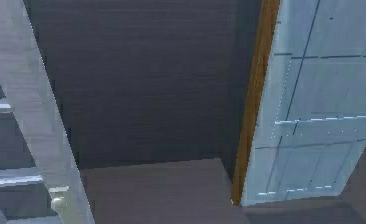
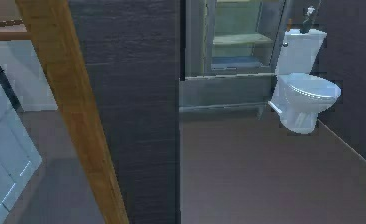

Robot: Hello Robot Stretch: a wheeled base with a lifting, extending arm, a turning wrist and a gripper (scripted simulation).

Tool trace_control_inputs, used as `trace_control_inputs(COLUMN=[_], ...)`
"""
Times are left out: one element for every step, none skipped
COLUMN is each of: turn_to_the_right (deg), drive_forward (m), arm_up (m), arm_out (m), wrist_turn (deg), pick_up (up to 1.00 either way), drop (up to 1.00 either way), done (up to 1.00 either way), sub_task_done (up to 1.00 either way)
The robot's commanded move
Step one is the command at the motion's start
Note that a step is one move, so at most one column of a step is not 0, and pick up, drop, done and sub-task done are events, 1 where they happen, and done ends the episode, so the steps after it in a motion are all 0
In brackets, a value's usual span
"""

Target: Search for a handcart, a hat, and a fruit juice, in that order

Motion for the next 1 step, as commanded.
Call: trace_control_inputs(turn_to_the_right=[0.0], drive_forward=[0.3], arm_up=[0.0], arm_out=[0.0], wrist_turn=[0.0], pick_up=[0.0], drop=[0.0], done=[0.0], sub_task_done=[0.0])
